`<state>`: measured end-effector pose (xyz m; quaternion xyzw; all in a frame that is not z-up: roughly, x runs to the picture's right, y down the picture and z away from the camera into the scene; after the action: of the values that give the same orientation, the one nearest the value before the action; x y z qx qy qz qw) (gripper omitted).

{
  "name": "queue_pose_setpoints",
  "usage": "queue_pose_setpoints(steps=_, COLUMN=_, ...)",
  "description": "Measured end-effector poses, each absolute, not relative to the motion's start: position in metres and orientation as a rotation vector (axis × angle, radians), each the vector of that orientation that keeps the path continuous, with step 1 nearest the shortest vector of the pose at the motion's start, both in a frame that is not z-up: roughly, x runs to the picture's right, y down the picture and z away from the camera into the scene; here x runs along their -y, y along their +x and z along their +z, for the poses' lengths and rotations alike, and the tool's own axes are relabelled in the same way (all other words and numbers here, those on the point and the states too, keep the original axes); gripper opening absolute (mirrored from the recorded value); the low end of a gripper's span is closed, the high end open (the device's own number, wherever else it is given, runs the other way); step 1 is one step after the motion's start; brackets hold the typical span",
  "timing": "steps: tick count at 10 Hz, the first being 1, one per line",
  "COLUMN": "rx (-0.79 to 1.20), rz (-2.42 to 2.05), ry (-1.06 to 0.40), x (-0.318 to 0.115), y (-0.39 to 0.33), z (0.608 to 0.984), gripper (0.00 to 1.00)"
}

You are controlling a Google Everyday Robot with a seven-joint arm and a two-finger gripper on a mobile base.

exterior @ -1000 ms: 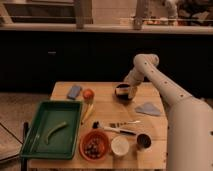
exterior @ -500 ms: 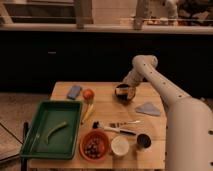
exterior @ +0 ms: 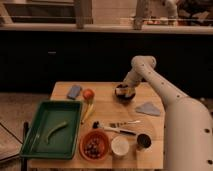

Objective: Place eraser in table surface

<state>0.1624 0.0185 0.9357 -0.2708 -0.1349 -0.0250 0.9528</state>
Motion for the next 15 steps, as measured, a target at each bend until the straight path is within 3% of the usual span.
queue_pose_setpoints(steps=1, rx=0.274, rz=-0.049, ry=-0.552, x=-0.019, y=0.163, z=0.937, gripper=0.26)
queue_pose_setpoints(steps=4, rx=0.275, rz=-0.049, ry=-0.560, x=-0.020, y=0.163, z=0.938, gripper=0.02)
queue_pose_setpoints(steps=15, rx=0.271, rz=-0.095, ry=-0.501, x=0.008, y=0.158, z=0.899, gripper=0.00)
